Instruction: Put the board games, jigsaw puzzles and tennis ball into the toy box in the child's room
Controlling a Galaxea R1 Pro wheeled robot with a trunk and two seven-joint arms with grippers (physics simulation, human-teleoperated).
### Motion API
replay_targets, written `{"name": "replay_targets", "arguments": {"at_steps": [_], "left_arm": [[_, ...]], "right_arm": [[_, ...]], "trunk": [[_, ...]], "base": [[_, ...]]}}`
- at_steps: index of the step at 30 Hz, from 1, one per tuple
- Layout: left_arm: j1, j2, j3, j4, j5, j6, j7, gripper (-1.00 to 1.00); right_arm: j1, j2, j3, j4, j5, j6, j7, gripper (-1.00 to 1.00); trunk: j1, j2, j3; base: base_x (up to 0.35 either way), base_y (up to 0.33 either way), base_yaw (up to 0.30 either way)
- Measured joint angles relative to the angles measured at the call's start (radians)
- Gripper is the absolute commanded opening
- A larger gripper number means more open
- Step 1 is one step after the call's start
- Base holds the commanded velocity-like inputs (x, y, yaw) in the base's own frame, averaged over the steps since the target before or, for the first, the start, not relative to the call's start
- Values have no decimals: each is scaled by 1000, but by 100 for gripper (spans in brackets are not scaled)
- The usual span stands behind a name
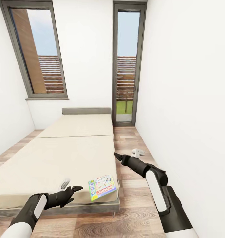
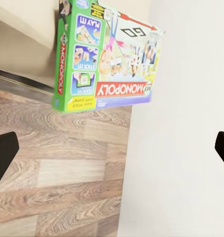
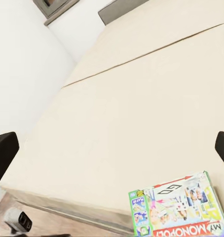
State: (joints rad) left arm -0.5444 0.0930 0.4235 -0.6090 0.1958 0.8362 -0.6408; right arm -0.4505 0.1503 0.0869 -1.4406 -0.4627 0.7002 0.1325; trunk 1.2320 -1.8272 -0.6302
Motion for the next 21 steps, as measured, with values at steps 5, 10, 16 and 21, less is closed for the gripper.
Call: {"name": "replay_targets", "arguments": {"at_steps": [5,10,16,21], "left_arm": [[0,1,0,0,0,-1,0,100],[0,2,0,0,-1,-2,0,100],[-1,1,0,0,-3,-3,0,100],[0,1,0,0,-3,-4,-1,100]], "right_arm": [[10,-1,-10,4,-1,-2,110,100],[13,-1,-23,7,-1,-5,153,100],[14,-1,-28,9,-1,-7,166,100],[14,-1,-29,10,-1,-7,166,100]], "trunk": [[19,-35,-16],[38,-70,-31],[61,-112,-50],[81,-147,-66]], "base": [[0,0,0],[0,0,0],[0,0,0],[0,0,0]]}}
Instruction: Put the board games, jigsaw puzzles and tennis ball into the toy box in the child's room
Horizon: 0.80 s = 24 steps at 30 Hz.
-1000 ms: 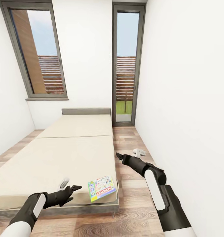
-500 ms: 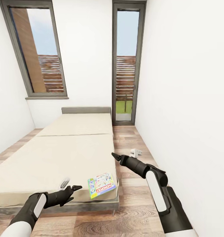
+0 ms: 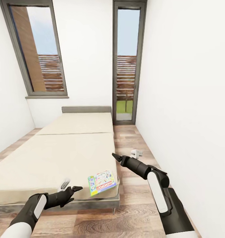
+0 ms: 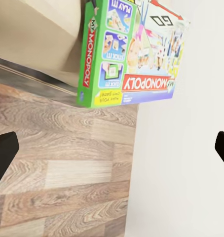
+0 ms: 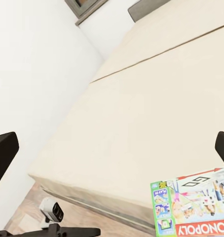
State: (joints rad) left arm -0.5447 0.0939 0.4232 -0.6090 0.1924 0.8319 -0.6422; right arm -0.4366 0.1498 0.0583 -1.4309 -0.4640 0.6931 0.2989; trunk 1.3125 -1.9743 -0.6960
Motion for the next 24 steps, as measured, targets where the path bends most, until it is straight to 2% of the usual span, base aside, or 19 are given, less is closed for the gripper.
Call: {"name": "replay_targets", "arguments": {"at_steps": [24], "left_arm": [[0,-3,-1,0,3,1,-18,100]], "right_arm": [[0,1,0,2,1,-3,-5,100]], "trunk": [[92,-168,-75]], "base": [[0,0,0]]}}
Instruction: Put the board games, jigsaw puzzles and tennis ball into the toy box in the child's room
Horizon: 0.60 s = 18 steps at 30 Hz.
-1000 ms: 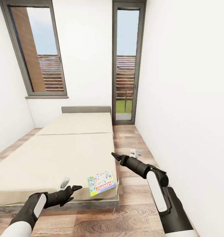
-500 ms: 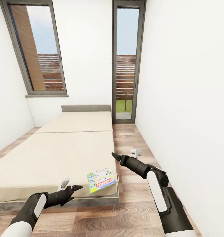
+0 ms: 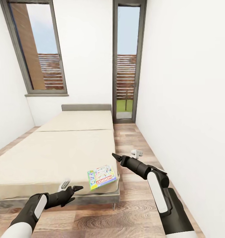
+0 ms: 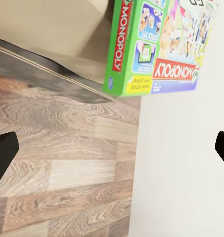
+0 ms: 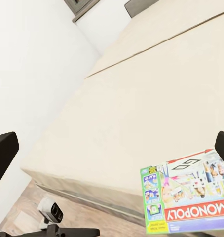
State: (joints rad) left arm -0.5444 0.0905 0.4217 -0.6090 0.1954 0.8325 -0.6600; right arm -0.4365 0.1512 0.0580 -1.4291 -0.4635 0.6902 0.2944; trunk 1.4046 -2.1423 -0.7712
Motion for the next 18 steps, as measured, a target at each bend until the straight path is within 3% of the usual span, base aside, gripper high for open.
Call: {"name": "replay_targets", "arguments": {"at_steps": [13,18], "left_arm": [[0,-1,-26,-3,0,-1,-10,100],[0,1,-36,-3,-1,-3,-75,100]], "right_arm": [[0,0,0,1,1,0,0,100],[0,0,0,1,0,0,0,100]], "trunk": [[50,-91,-41],[69,-126,-56]], "base": [[0,0,0],[0,0,0]]}}
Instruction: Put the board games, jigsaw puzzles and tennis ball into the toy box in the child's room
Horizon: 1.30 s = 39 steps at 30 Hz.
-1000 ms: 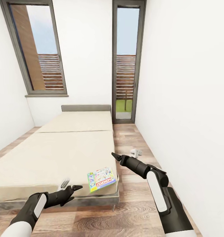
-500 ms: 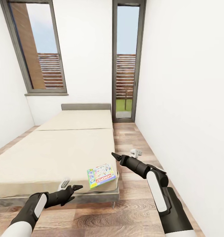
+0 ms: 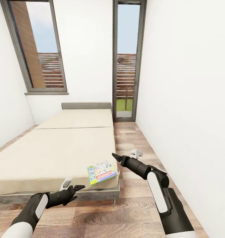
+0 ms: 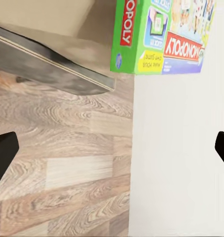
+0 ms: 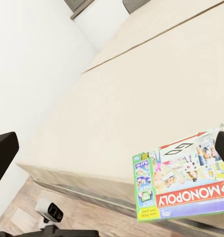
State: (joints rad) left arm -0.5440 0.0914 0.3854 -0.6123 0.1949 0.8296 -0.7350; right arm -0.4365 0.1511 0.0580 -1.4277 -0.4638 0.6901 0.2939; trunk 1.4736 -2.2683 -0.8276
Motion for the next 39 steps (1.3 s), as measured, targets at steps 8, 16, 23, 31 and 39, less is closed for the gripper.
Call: {"name": "replay_targets", "arguments": {"at_steps": [8,16,23,31,39], "left_arm": [[-1,3,-47,-3,-1,-1,-47,100],[-1,1,-77,-4,-1,-1,-54,100],[-1,-2,-82,-4,-1,-1,-55,100],[-1,-2,-86,-4,-1,-1,-55,100],[0,-2,-87,-4,-1,-1,-54,100]], "right_arm": [[0,0,0,0,0,0,0,100],[0,-1,-1,0,-1,1,0,100],[0,-1,-1,0,-1,2,0,100],[0,-1,-2,0,-1,1,0,100],[0,-1,-2,0,0,1,0,100]], "trunk": [[27,-49,-22],[27,-49,-22],[27,-49,-22],[27,-49,-22],[27,-49,-22]], "base": [[0,0,0],[0,0,0],[0,0,0],[112,0,0],[58,0,0]]}}
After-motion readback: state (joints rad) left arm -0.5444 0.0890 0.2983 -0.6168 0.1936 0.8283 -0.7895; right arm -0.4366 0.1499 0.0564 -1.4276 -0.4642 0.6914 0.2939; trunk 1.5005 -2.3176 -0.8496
